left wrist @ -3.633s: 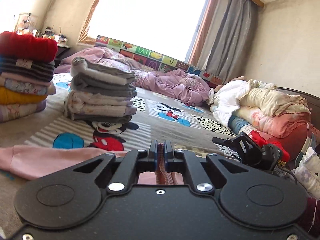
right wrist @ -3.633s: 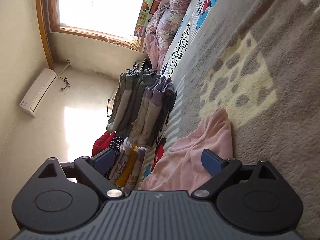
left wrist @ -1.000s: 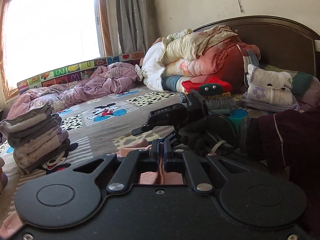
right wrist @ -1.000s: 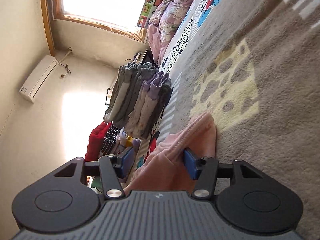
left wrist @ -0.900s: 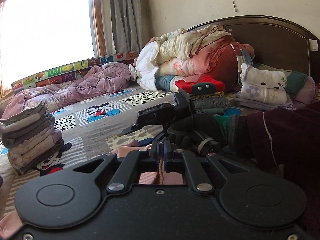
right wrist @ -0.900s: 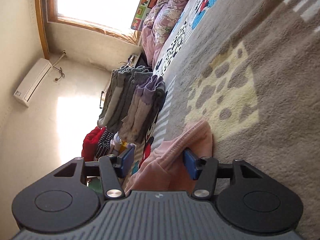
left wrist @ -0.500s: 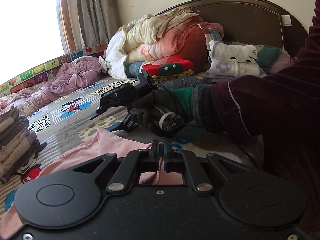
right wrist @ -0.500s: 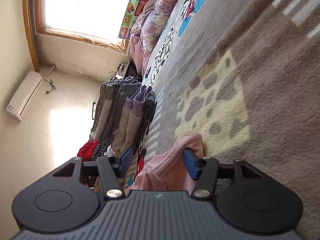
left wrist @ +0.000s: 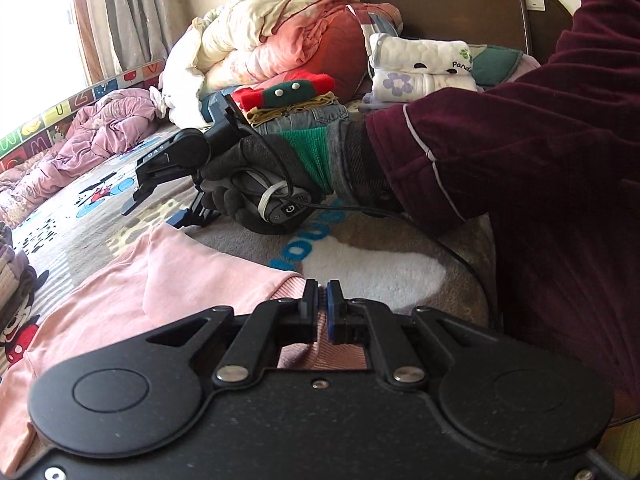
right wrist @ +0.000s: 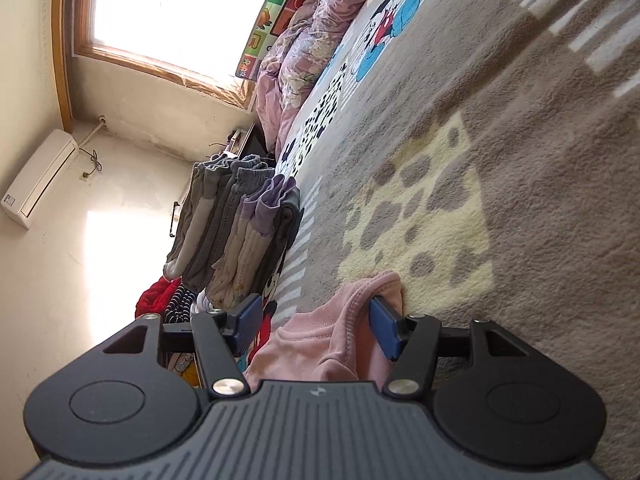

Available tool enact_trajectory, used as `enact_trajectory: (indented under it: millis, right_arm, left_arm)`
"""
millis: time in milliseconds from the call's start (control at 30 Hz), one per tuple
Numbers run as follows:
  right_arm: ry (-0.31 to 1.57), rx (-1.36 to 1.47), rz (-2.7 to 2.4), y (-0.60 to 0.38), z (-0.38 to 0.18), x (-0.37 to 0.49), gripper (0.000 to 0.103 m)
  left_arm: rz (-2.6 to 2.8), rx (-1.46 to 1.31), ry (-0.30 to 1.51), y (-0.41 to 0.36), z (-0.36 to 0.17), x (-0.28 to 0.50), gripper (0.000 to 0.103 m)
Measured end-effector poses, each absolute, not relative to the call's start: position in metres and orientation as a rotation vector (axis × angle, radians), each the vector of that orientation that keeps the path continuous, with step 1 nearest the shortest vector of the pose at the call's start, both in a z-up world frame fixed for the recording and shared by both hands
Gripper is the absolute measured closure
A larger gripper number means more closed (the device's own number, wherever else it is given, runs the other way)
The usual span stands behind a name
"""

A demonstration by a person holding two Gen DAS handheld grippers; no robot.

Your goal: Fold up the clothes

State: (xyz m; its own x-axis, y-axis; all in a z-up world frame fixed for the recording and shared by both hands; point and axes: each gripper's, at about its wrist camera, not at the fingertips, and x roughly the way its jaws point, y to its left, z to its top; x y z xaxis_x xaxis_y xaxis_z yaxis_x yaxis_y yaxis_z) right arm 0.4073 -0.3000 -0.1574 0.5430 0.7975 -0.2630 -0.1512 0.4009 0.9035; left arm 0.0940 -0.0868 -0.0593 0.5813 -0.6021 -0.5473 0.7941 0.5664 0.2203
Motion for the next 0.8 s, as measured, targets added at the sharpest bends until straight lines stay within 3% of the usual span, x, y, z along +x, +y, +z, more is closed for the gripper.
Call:
enact_trajectory:
  millis: [233, 333, 433, 567, 800]
  right_arm:
    - [0.773, 0.925, 0.679, -0.296, -0.155, 0.405, 0.044]
    - [0.773, 0.923, 0.679, -0.296, -0.154, 0.404, 0.044]
    - [0.770, 0.924, 0.680, -0.297, -0.152, 0.403, 0.043]
    - [0.759, 0.924, 0.687, -0.299, -0.147, 0.402, 0.036]
    - [0.751, 0.935, 0.663, -0.315, -0.143, 0.400, 0.032]
  left_arm:
    - [-0.926, 0.527, 0.546, -0.101, -0.072, 0.094, 0.098]
    - [-0.960, 0.497, 0.565, -0.092, -0.064, 0.093, 0.065]
    - [-0.916, 0.339, 0.527, -0.066, -0.045, 0.105, 0.070]
    - [-0.837, 0.333, 0.591, -0.076, -0.063, 0.125, 0.080]
    - [-0.759, 0.269, 0.637, -0.084, -0.081, 0.143, 0.084]
